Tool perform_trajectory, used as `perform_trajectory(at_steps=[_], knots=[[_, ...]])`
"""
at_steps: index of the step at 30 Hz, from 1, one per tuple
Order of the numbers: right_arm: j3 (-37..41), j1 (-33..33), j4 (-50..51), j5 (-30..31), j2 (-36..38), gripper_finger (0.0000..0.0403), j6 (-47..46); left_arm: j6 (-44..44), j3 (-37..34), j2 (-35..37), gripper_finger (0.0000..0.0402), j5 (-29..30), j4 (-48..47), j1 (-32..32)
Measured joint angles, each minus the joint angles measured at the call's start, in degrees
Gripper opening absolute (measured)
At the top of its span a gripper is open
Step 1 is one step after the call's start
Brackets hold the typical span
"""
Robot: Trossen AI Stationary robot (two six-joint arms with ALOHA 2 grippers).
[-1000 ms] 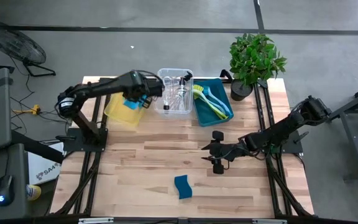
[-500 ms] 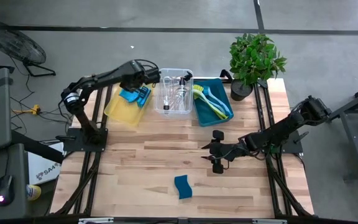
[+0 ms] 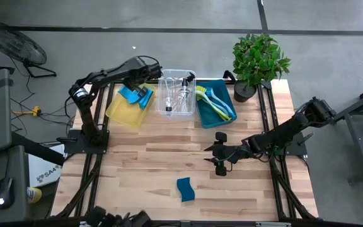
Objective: Pick & Place Kitchen Sink Supplies
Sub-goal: Put the blue sponge into the yellow bin
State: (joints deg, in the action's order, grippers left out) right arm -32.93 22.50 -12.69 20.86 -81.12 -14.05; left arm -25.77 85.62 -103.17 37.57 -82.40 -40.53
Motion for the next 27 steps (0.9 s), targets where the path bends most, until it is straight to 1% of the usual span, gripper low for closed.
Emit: perform_trajectory(at_steps=[4,14,17,19,23,27], knots=[[0.0,0.0,0.0,0.0,0.0,0.0183,0.1,5.6,0.0,-1.9,0.0000,-0.7,1.5,-0.8],[0.0,0.0,0.0,0.0,0.0,0.0183,0.2,12.6,0.0,-4.9,0.0000,-6.4,7.0,-4.6],[0.0,0.0,0.0,0.0,0.0,0.0183,0.2,14.7,-0.5,-4.9,0.0000,-7.1,8.5,-5.0],[0.0,0.0,0.0,0.0,0.0,0.0183,0.3,16.2,-1.4,-4.9,0.0000,-7.9,9.1,-5.4],[0.0,0.0,0.0,0.4,0.0,0.0183,1.1,19.6,-5.0,-4.9,0.0000,-13.1,13.1,-6.4],[0.0,0.0,0.0,0.4,0.0,0.0183,1.0,21.3,-8.6,-4.9,0.0000,-14.5,17.1,-7.8]])
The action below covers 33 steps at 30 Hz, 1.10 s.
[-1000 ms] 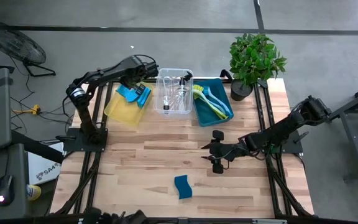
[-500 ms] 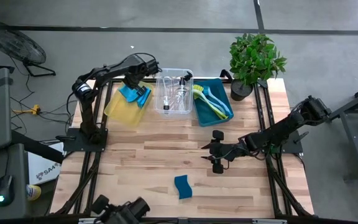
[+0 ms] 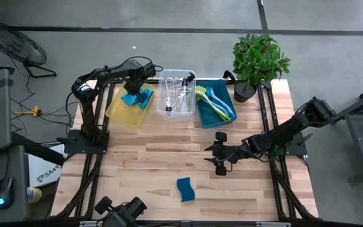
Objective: Pick & Place Kitchen Sink Supplies
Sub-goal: Put the blue sponge into the yellow bin
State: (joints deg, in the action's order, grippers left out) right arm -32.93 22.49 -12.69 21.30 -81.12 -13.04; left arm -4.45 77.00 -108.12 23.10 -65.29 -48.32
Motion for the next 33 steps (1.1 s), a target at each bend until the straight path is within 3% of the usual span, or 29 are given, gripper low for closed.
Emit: perform_trajectory(at_steps=[11,24,33], knots=[[0.0,-1.3,0.0,-0.3,0.0,0.0183,-0.5,4.1,-3.3,0.0,0.0013,-0.1,4.2,-0.1],[0.0,-2.3,0.0,-3.1,0.0,0.0183,-1.9,2.1,-3.3,0.8,0.0141,0.2,1.2,0.0],[0.0,-2.4,0.0,-3.1,0.0,0.0183,-1.9,0.1,-3.2,7.6,0.0168,1.8,-0.9,0.0]])
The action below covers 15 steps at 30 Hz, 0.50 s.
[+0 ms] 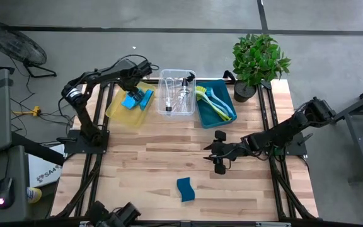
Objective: Pick & Place Kitchen Sink Supplies
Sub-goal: Put the blue sponge into the yellow bin
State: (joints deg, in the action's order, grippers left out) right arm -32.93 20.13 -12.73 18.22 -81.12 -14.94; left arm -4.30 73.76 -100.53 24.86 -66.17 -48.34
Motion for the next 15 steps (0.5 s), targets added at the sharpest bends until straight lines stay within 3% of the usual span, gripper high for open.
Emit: perform_trajectory(at_steps=[9,15], knots=[[0.0,0.0,0.0,-0.4,0.0,0.0183,0.0,-5.4,0.0,7.1,0.0167,-7.2,-4.0,0.6],[0.0,0.0,0.0,-0.4,0.0,0.0183,0.2,-6.7,0.0,10.1,0.0167,-11.5,-5.6,5.4]])
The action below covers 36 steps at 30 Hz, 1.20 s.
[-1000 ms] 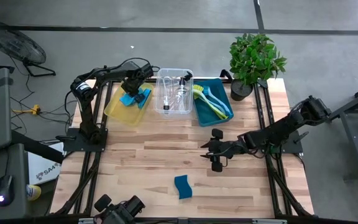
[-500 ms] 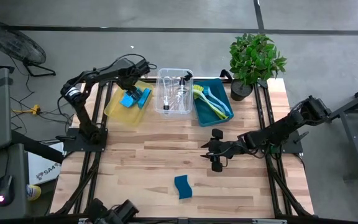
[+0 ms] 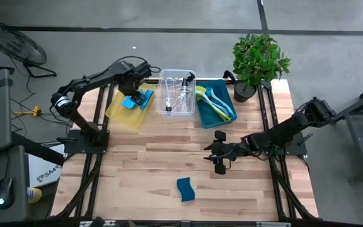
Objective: Pick & Place Kitchen Sink Supplies
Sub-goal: Put the blue sponge into the yellow bin
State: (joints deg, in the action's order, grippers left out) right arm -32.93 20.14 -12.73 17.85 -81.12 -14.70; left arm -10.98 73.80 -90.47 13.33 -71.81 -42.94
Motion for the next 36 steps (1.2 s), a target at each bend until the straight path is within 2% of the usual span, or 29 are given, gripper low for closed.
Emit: perform_trajectory(at_steps=[15,23,26,32,36], knots=[[0.0,0.0,0.5,-1.5,0.0,0.0183,1.6,-9.6,0.0,0.4,0.0167,0.1,-1.2,22.8],[0.0,0.2,-0.9,-3.6,0.0,0.0183,0.5,-23.0,0.0,1.4,0.0167,6.4,-8.6,34.5],[-0.1,0.9,-2.9,-6.2,0.0,0.0183,3.4,-27.9,0.0,3.1,0.0167,8.3,-9.0,39.3],[-4.0,1.9,-2.4,-6.5,-0.4,0.0183,6.1,-37.6,0.0,6.3,0.0167,11.5,-9.3,48.3],[-8.1,1.9,1.3,-7.7,-2.6,0.0183,7.2,-43.4,0.0,6.9,0.0167,13.8,-9.2,53.6]])
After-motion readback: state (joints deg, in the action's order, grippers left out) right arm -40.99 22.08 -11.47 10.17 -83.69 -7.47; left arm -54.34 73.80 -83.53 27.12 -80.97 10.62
